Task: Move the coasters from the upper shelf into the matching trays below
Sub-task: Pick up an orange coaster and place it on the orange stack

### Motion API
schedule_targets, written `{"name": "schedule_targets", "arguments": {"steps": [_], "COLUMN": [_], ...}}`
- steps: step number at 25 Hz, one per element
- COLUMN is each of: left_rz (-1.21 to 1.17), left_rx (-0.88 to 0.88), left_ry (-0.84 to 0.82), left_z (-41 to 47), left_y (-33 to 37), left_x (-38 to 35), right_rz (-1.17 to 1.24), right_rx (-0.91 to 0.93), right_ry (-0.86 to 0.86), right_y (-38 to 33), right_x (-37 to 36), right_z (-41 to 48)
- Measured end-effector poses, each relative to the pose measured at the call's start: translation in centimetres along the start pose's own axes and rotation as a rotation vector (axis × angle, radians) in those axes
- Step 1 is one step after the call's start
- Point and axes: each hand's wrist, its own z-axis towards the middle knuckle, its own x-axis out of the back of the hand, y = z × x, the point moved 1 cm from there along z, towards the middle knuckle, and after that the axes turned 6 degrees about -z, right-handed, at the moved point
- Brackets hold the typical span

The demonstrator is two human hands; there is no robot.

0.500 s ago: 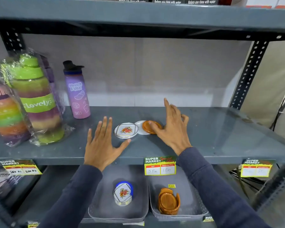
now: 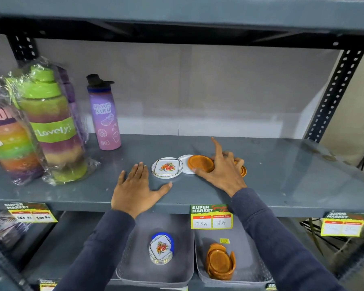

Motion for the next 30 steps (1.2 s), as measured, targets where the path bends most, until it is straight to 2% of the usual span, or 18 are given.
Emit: {"name": "schedule_targets", "arguments": {"steps": [5, 11, 14, 19, 24, 30], "left_rz": [-0.005, -0.005, -0.017, -0.015, -0.016, -0.034], "left_rx": [0.002, 0.000, 0.008, 0.011, 0.018, 0.014], "left_ry": [-0.005, -0.014, -0.028, -0.011, -0.012, -0.001], "left_z": [-0.3, 0.2, 0.1, 0.1, 0.1, -0.2], "left_y": [-0.3, -0.2, -0.2, -0.1, -0.1, 0.2], "left_x": [-0.1, -0.2, -0.2, -0.2, -0.1, 0.5], "right_rz": [0.048, 0.138, 0.221, 0.285, 0.202, 0.272], "right_rx": [0.080, 0.345, 0.470, 0.485, 0.411, 0.428], "right_ry": [0.203, 0.786, 0.952, 0.882, 0.844, 0.662], "right_y": [-1.7, -5.8, -7.4, -8.4, -7.4, -6.1], "right_x": [2.3, 11.1, 14.4, 16.7, 15.9, 13.1], "right_z": [-1.4, -5.7, -8.5, -10.4, -10.4, -12.9]}}
